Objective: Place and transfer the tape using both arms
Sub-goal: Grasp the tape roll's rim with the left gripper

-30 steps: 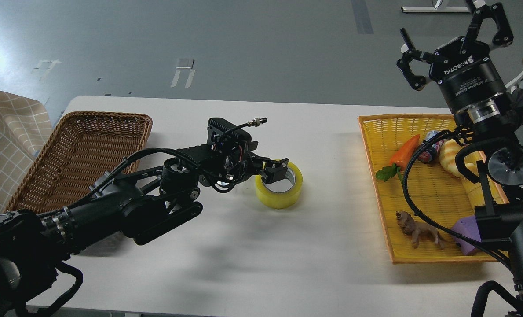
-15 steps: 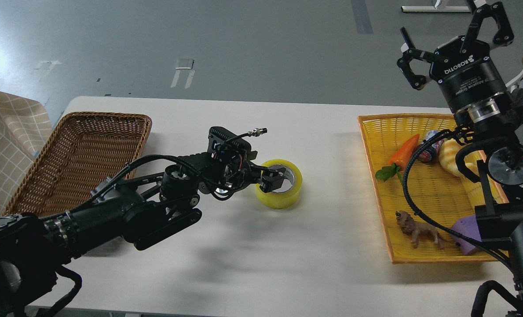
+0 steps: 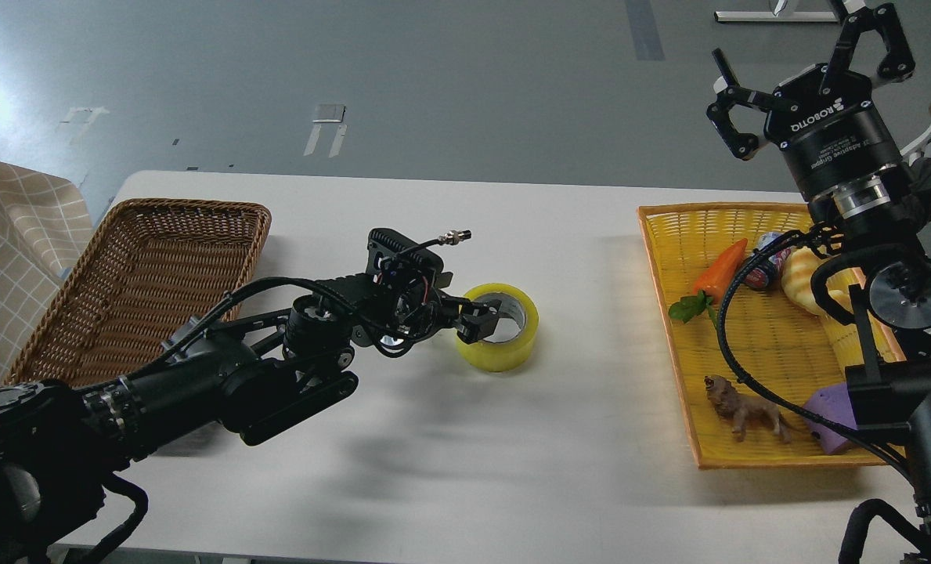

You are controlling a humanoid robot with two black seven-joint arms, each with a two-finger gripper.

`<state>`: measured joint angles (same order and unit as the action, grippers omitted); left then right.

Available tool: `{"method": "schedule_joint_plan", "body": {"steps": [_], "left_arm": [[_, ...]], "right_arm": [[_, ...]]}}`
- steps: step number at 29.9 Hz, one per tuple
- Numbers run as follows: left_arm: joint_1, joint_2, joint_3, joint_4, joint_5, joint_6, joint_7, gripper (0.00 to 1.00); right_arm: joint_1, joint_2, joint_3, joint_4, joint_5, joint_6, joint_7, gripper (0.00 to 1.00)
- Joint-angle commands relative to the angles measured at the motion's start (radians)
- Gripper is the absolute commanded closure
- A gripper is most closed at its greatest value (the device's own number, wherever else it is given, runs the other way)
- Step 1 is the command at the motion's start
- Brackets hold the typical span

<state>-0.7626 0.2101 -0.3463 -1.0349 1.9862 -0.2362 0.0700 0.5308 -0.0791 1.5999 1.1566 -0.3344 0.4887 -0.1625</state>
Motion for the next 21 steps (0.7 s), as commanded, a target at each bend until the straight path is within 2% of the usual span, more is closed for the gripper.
{"method": "schedule_joint_plan", "body": {"steps": [1, 8, 12, 13, 17, 18, 19, 21], "left_arm": [[-0.001, 0.000, 0.007, 0.009, -0.001, -0.002, 0.002, 0.26], [-0.003, 0.000, 0.007, 0.009, -0.003, -0.002, 0.001, 0.46], [-0.006, -0.001, 0.007, 0.009, -0.003, -0.002, -0.003, 0.54], [-0.004, -0.001, 0.007, 0.010, -0.003, -0.003, -0.006, 0.62], [0.002, -0.001, 0.007, 0.009, -0.004, -0.003, -0.006, 0.76], [0.000, -0.006, 0.010, 0.009, -0.004, -0.005, -0.007, 0.84], [-0.003, -0.008, 0.018, 0.009, -0.004, -0.006, -0.009, 0.97], [-0.006, -0.008, 0.026, 0.009, -0.007, -0.008, -0.016, 1.00]], "right_arm": [[0.000, -0.001, 0.000, 0.000, 0.000, 0.000, 0.000, 0.00], [0.000, -0.001, 0.000, 0.000, 0.000, 0.000, 0.000, 0.00], [0.001, -0.001, 0.000, 0.000, 0.000, 0.000, 0.000, 0.00], [0.002, -0.001, 0.000, 0.000, 0.000, 0.000, 0.000, 0.00], [0.002, -0.001, 0.000, -0.001, 0.000, 0.000, 0.001, 0.00], [0.002, -0.001, 0.000, -0.001, 0.000, 0.000, 0.000, 0.00], [0.002, -0.001, 0.000, -0.001, 0.000, 0.000, 0.001, 0.00], [0.001, -0.001, 0.000, -0.001, 0.000, 0.000, 0.001, 0.00]]}}
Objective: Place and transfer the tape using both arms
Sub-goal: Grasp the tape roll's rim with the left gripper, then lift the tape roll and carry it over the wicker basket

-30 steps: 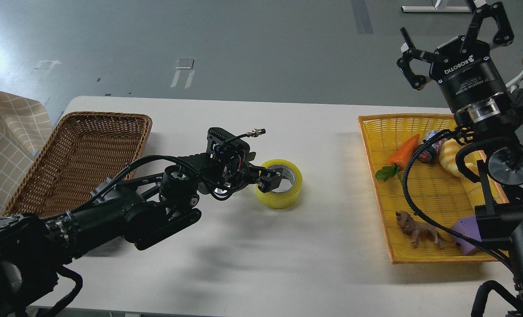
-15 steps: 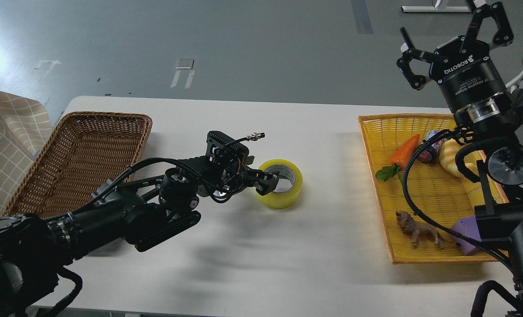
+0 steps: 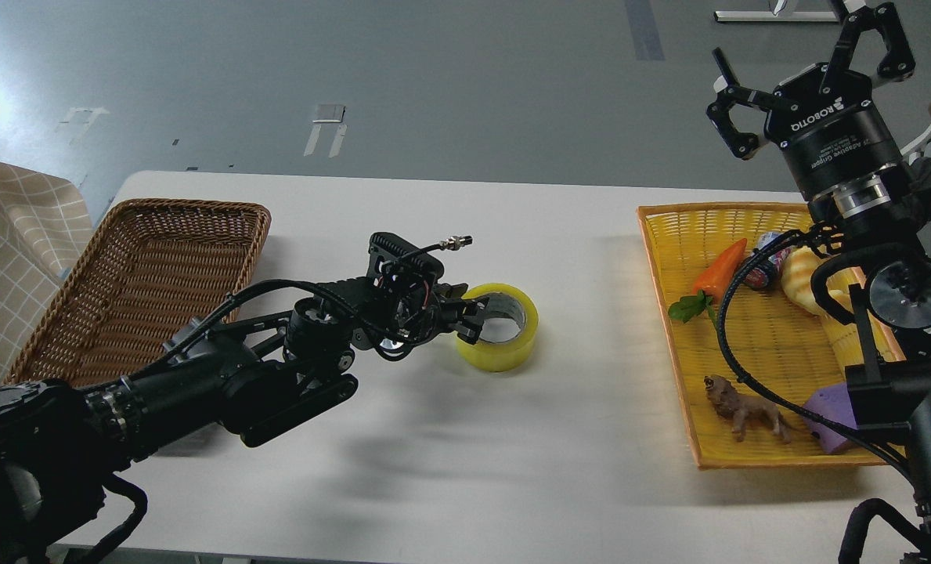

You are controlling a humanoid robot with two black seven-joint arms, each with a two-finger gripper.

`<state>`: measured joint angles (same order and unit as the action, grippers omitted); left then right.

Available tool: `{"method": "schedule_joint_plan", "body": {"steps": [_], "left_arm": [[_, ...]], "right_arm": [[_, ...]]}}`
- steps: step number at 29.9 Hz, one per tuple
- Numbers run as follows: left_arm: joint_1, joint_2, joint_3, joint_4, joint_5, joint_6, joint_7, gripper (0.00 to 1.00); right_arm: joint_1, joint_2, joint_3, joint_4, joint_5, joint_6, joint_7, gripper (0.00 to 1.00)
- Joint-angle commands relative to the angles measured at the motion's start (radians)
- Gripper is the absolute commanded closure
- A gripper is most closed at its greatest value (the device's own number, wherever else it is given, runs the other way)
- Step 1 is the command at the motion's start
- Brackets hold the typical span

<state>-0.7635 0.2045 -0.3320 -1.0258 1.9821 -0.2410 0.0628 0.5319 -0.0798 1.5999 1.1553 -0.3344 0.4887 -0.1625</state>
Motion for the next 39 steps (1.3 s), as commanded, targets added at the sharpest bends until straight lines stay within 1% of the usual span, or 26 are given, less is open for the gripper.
{"method": "schedule_joint_plan", "body": {"steps": [1, 3, 11, 16, 19, 22, 24, 26, 30, 32, 36, 38, 39], "left_arm": [[-0.007, -0.002, 0.013, 0.000, -0.003, -0.003, -0.014, 1.00], [-0.007, -0.002, 0.013, 0.000, -0.003, -0.003, -0.023, 1.00], [-0.019, 0.006, 0.011, -0.007, -0.006, -0.003, -0.032, 1.00], [-0.071, 0.039, 0.007, -0.019, -0.011, -0.001, -0.049, 1.00], [-0.114, 0.084, 0.005, -0.031, -0.057, -0.001, -0.061, 1.00], [-0.148, 0.117, 0.011, -0.034, -0.117, 0.000, -0.061, 1.00], [-0.172, 0.169, 0.010, -0.039, -0.135, 0.000, -0.066, 1.00], [-0.184, 0.222, 0.008, -0.062, -0.137, 0.000, -0.081, 1.00], [-0.198, 0.312, 0.004, -0.100, -0.141, -0.006, -0.089, 1.00], [-0.201, 0.381, 0.004, -0.105, -0.160, -0.007, -0.115, 1.00], [-0.201, 0.469, 0.004, -0.106, -0.190, -0.006, -0.132, 1.00], [-0.201, 0.536, 0.004, -0.106, -0.192, -0.003, -0.156, 1.00], [-0.201, 0.550, 0.004, -0.106, -0.192, -0.001, -0.161, 1.00]], "right_arm": [[-0.001, 0.000, 0.000, 0.000, 0.000, 0.000, 0.001, 0.00], [0.000, 0.000, 0.000, 0.000, 0.000, 0.000, 0.001, 0.00], [0.000, 0.000, 0.002, 0.000, 0.000, 0.000, 0.001, 0.00], [0.000, 0.000, 0.002, 0.000, 0.000, 0.000, 0.001, 0.00], [0.000, 0.000, 0.002, 0.000, 0.000, 0.000, 0.001, 0.00], [0.000, 0.002, 0.002, 0.000, 0.000, 0.000, 0.001, 0.00], [0.002, 0.002, 0.002, 0.000, 0.000, 0.000, 0.001, 0.00], [0.005, 0.002, 0.002, 0.000, 0.000, 0.000, 0.001, 0.00], [0.008, 0.008, 0.000, -0.008, -0.001, 0.000, 0.001, 0.00], [0.008, 0.012, 0.000, -0.014, 0.000, 0.000, 0.001, 0.00], [0.010, 0.012, -0.003, -0.016, 0.000, 0.000, 0.001, 0.00], [0.010, 0.017, -0.003, -0.017, 0.000, 0.000, 0.001, 0.00], [0.011, 0.018, -0.003, -0.017, 0.000, 0.000, 0.001, 0.00]]}}
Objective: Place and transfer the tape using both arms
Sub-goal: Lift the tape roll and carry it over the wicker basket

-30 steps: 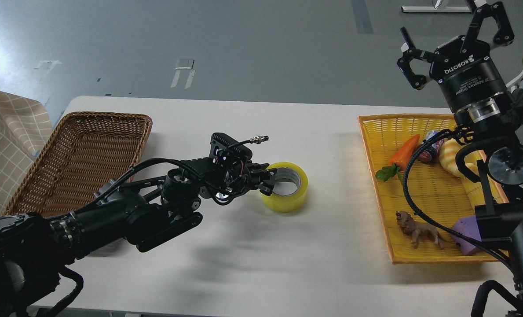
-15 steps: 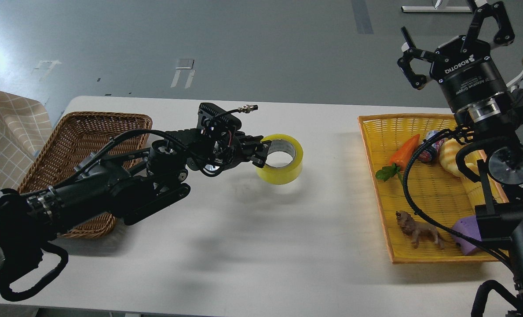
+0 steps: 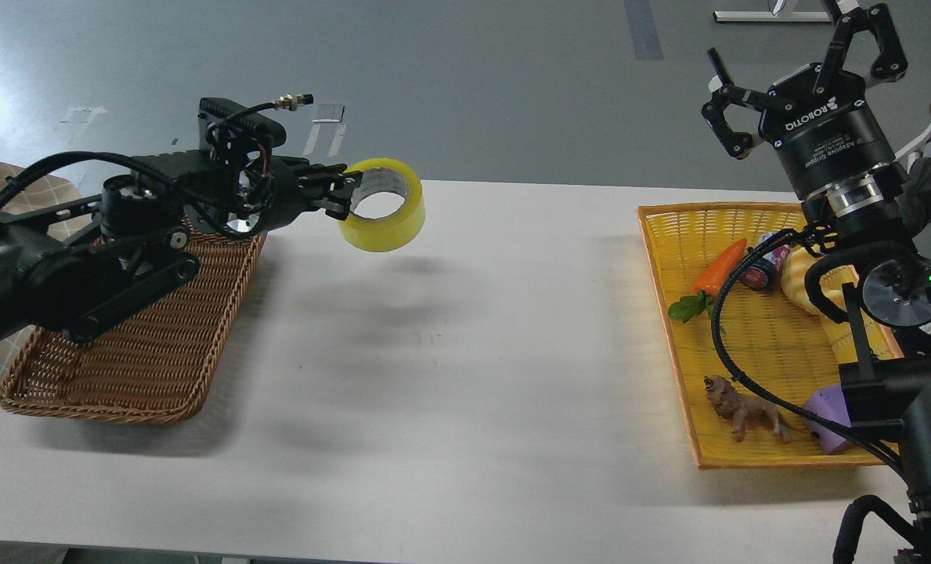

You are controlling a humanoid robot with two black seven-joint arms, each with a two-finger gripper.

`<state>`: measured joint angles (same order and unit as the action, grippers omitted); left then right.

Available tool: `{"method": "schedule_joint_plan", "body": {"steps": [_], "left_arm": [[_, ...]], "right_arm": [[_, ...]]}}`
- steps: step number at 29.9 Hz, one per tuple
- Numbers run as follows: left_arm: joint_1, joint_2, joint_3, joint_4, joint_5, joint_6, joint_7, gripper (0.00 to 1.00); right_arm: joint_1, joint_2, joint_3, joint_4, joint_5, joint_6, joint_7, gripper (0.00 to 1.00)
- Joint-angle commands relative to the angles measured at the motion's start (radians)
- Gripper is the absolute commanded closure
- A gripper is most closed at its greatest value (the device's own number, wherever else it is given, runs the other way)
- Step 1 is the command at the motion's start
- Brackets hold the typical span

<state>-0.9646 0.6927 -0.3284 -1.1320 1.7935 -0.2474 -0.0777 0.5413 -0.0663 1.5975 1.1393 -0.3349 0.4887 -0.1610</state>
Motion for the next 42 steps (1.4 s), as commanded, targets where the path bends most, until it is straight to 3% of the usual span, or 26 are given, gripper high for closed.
{"method": "schedule_joint_plan", "body": {"steps": [1, 7, 18, 42], "left_arm": [[0.001, 0.097, 0.003, 0.001, -0.005, 0.008, -0.031, 1.00], [0.015, 0.234, 0.008, 0.003, -0.005, 0.014, -0.082, 1.00], [0.141, 0.349, 0.009, 0.014, -0.010, 0.103, -0.106, 1.00], [0.331, 0.338, 0.011, 0.124, -0.059, 0.214, -0.159, 1.00]], "right_arm": [[0.002, 0.006, -0.001, -0.001, 0.000, 0.000, 0.000, 0.00], [-0.003, 0.014, -0.004, -0.003, 0.000, 0.000, 0.000, 0.00], [-0.011, 0.028, -0.017, -0.004, 0.000, 0.000, 0.000, 0.00], [-0.034, 0.029, -0.019, -0.004, 0.002, 0.000, 0.000, 0.00]]}}
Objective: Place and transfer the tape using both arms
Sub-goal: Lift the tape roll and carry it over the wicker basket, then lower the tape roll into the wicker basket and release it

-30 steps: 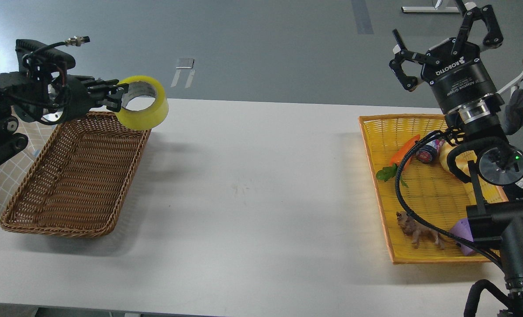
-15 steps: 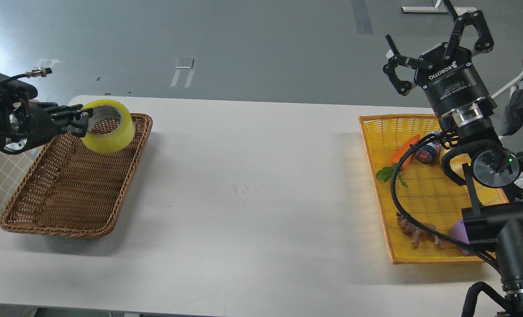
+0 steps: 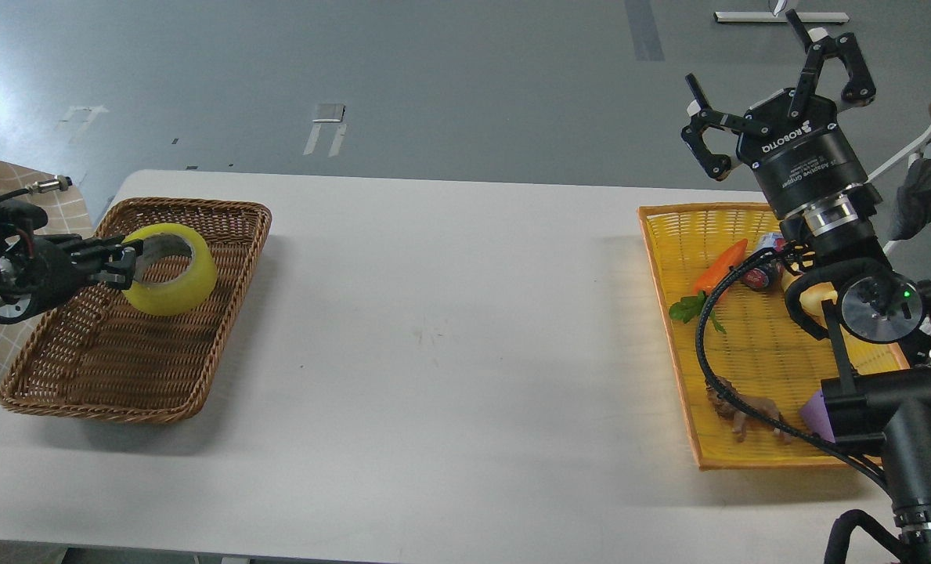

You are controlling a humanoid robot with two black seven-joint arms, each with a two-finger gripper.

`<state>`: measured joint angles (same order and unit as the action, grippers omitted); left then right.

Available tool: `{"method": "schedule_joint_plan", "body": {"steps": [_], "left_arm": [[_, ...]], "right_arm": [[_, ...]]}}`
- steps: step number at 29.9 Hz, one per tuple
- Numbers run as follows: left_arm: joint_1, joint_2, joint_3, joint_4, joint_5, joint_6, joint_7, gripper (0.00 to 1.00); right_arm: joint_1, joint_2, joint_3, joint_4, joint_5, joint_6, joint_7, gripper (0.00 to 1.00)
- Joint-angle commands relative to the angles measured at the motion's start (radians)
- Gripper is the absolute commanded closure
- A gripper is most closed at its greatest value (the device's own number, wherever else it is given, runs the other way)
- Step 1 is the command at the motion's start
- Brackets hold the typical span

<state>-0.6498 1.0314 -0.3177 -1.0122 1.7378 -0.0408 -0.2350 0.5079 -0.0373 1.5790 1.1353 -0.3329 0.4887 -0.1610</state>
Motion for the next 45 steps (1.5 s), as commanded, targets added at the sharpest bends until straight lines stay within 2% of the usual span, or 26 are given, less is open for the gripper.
{"method": "schedule_joint_plan", "body": {"steps": [1, 7, 16, 32, 35, 36, 38, 39, 41, 43, 45], "left_arm": [[0.030, -0.002, 0.000, 0.012, -0.003, 0.013, -0.001, 1.00], [0.062, -0.008, -0.001, 0.052, -0.003, 0.038, -0.003, 1.00], [0.070, -0.047, 0.000, 0.116, -0.011, 0.038, -0.033, 1.00], [0.076, -0.057, 0.000, 0.127, -0.031, 0.039, -0.037, 1.00], [0.078, -0.057, 0.000, 0.127, -0.031, 0.048, -0.035, 0.85], [0.078, -0.057, 0.000, 0.127, -0.031, 0.055, -0.035, 0.73], [0.076, -0.056, -0.001, 0.127, -0.031, 0.059, -0.035, 0.63], [0.076, -0.056, -0.001, 0.127, -0.031, 0.059, -0.035, 0.48], [0.076, -0.056, -0.001, 0.126, -0.044, 0.061, -0.037, 0.32], [0.076, -0.051, -0.001, 0.119, -0.078, 0.062, -0.038, 0.23], [0.075, -0.042, -0.001, 0.112, -0.118, 0.062, -0.046, 0.18]], "right_arm": [[0.000, 0.000, -0.001, -0.002, 0.000, 0.000, 0.000, 0.00], [0.000, 0.005, -0.001, -0.002, 0.000, 0.000, 0.000, 0.00], [-0.006, 0.007, -0.001, 0.000, 0.000, 0.000, 0.000, 0.00], [-0.009, 0.007, -0.001, -0.002, 0.000, 0.000, 0.000, 0.00], [-0.012, 0.007, -0.001, -0.002, 0.000, 0.000, 0.000, 0.00], [-0.012, 0.007, -0.001, -0.002, 0.000, 0.000, 0.000, 0.00], [-0.012, 0.008, -0.001, -0.002, 0.000, 0.000, 0.000, 0.00], [-0.012, 0.008, -0.001, -0.002, 0.000, 0.000, 0.000, 0.00], [-0.012, 0.008, -0.001, -0.002, 0.000, 0.000, 0.000, 0.00], [-0.012, 0.008, -0.001, -0.002, 0.000, 0.000, 0.002, 0.00], [-0.015, 0.008, -0.001, -0.002, 0.000, 0.000, 0.002, 0.00]]}}
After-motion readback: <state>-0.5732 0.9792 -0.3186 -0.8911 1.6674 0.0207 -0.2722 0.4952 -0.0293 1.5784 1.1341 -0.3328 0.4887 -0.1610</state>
